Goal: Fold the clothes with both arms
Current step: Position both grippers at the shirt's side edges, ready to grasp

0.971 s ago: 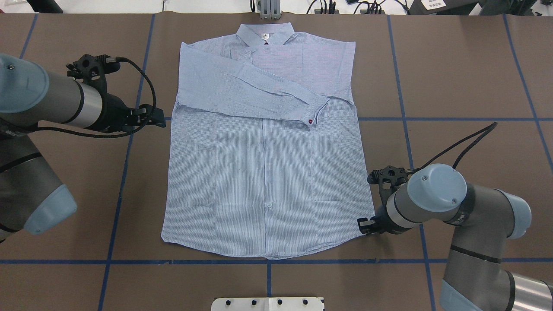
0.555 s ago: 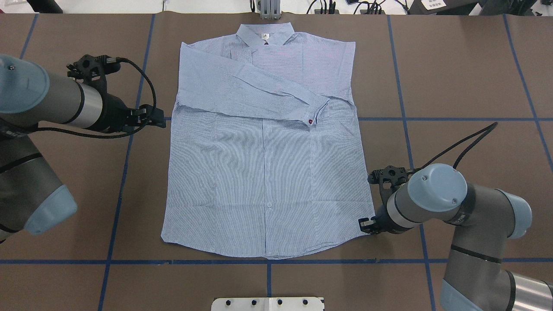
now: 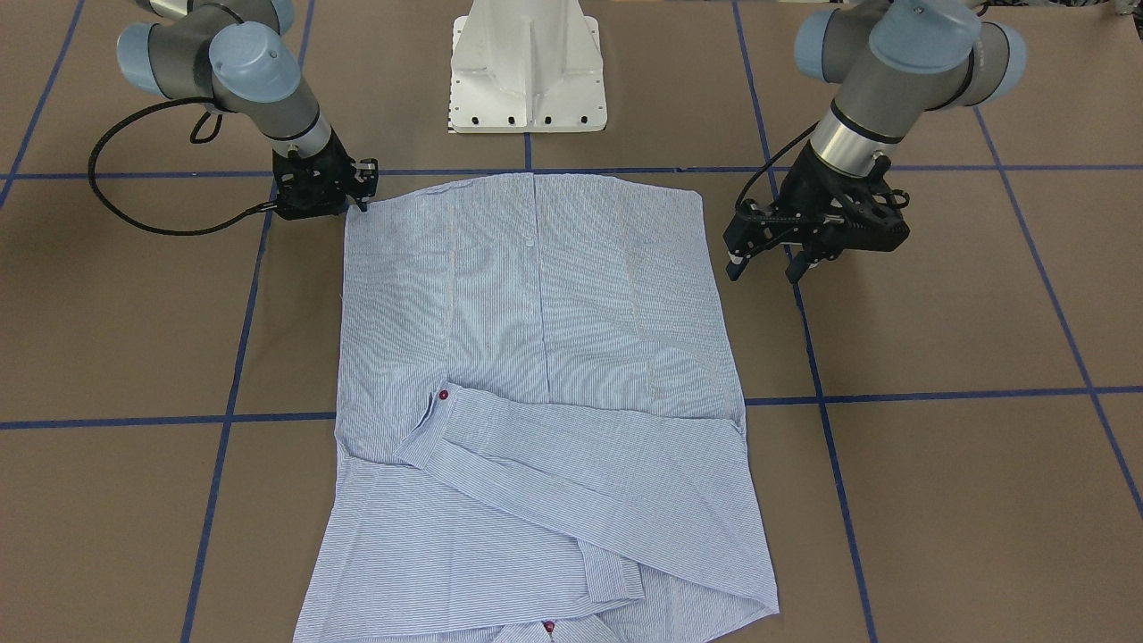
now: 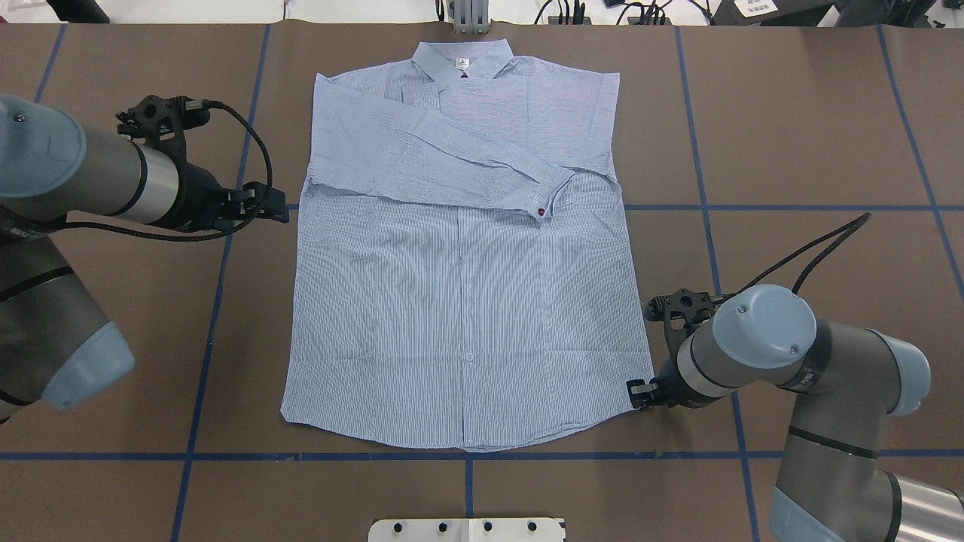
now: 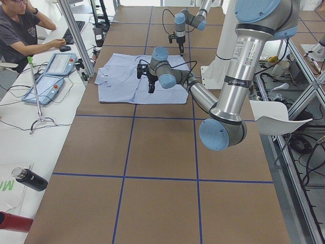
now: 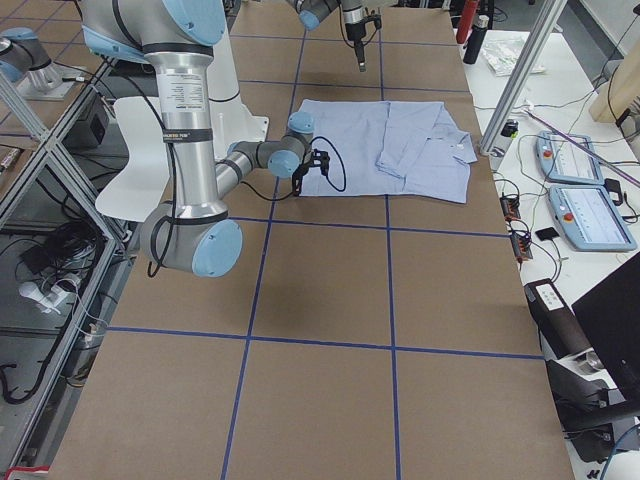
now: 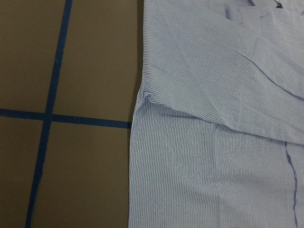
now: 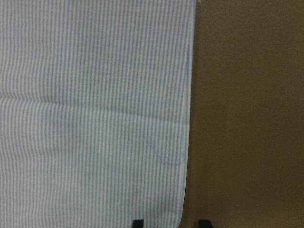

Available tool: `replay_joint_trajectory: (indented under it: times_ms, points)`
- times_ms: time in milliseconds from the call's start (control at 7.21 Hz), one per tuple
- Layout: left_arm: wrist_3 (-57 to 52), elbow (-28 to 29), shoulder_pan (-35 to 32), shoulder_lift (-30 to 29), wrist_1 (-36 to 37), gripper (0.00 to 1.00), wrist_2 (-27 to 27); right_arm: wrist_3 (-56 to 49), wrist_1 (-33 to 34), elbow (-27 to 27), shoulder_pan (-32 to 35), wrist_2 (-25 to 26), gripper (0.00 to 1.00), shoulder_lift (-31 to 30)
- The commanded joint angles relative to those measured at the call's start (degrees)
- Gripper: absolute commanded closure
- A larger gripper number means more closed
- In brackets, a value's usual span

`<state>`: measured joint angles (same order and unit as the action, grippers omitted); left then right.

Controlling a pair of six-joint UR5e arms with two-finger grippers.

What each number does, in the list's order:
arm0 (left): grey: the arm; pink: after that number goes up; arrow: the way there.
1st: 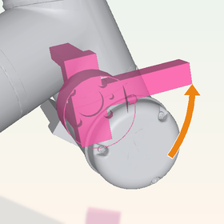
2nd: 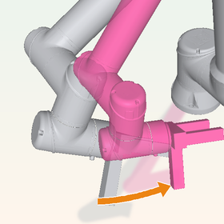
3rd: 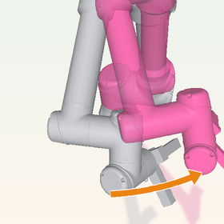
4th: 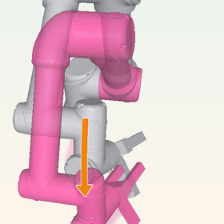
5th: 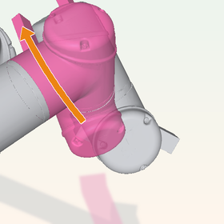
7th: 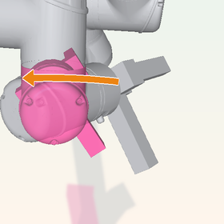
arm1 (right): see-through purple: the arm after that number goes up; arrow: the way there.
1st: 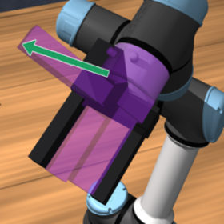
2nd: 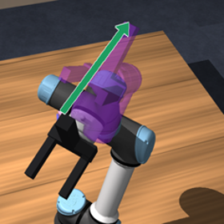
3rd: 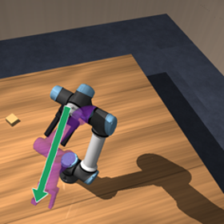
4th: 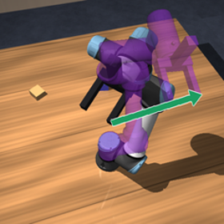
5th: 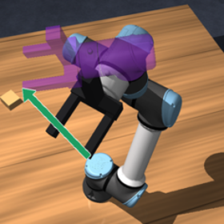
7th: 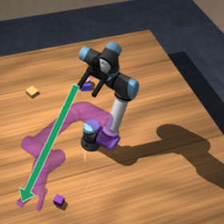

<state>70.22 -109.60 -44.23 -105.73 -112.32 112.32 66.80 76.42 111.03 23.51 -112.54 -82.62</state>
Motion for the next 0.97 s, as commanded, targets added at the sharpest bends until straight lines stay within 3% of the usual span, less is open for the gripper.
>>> replay_joint_trajectory:
  times_ms: [0,416,832]
  points:
    - [0.0,0.0,0.0,-0.1,0.0,0.12,0.0,0.0,0.0,-0.2,-0.1,0.0,0.49,-0.3]
    - [0.0,0.0,0.0,-0.2,0.0,0.12,-0.1,0.0,0.2,-0.5,-0.2,0.0,0.58,-0.1]
    - [0.0,0.0,-0.1,-0.2,0.0,0.12,-0.1,0.0,0.2,-0.5,-0.2,0.0,0.89,-0.2]
